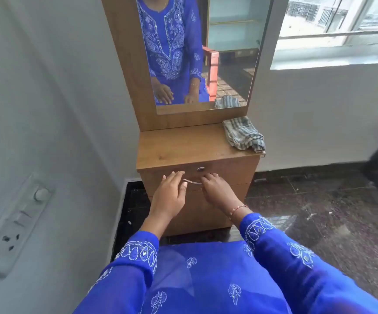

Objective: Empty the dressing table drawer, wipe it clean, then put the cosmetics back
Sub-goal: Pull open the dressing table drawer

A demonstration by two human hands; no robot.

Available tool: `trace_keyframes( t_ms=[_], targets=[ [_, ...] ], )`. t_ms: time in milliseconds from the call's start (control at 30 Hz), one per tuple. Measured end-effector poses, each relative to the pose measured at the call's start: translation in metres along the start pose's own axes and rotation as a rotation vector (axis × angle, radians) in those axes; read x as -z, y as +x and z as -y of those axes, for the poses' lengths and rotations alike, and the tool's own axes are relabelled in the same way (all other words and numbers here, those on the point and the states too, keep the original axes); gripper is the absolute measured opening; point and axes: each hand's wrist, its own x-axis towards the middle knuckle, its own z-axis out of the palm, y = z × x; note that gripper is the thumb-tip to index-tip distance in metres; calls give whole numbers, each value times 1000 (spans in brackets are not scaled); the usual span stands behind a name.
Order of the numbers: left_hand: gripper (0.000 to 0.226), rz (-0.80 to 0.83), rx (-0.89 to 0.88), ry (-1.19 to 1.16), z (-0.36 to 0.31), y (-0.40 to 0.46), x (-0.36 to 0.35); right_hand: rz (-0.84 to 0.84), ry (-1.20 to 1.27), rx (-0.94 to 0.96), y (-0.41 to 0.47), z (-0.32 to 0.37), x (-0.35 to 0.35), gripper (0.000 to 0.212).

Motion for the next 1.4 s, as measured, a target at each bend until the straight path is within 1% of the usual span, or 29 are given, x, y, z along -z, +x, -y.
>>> trace_keyframes(
  t_ms=[33,100,167,267,433,533,633,700,733,800,900,933,1033,1100,1167,1200,1267,1333,1400],
  targets=[
    [41,-3,15,-12,2,2,0,92,11,-28,5,0,-1,23],
    [42,2,39,-21,5,4,0,218,46,-72,11,3,-1,33],
    [42,16,68,-46,5,4,1,292,54,-98,17,5,-2,41],
    [45,-39,87,-72,5,3,1,280,15,-97,23,4,-6,40],
    [47,-132,88,-110,-2,-3,4,215,-9,-110,19,9,-4,27],
    [48,-187,68,-85,3,-2,4,232,12,-101,4,10,-5,27],
    [49,-160,95,-48,7,-4,4,242,48,-84,-22,8,-7,27],
    [38,-97,123,-33,5,-8,4,228,72,-66,-45,9,-10,27],
    [33,-71,122,15,3,-12,3,241,90,-57,-55,10,-11,25],
    [35,-94,78,167,1,-22,-2,279,134,-32,-71,11,-13,21],
    [38,-119,54,217,-1,-37,-5,317,157,-14,-85,14,-7,19],
    [39,-109,46,226,-1,-42,-5,280,157,0,-90,16,-2,19],
    [46,-48,53,232,-3,-49,-1,12,235,77,-99,30,17,28],
    [41,18,90,247,-5,-50,2,-173,269,108,-99,35,31,31],
    [35,79,127,253,-6,-53,5,-243,227,126,-94,34,41,27],
    [34,101,137,252,-7,-55,7,-232,203,125,-91,30,43,24],
    [35,151,151,250,-8,-59,10,-89,220,63,-90,19,45,24],
    [34,213,168,255,-9,-63,12,67,315,-6,-96,14,46,27],
    [33,279,195,257,-11,-68,15,125,313,-16,-100,13,48,27]
  ],
)
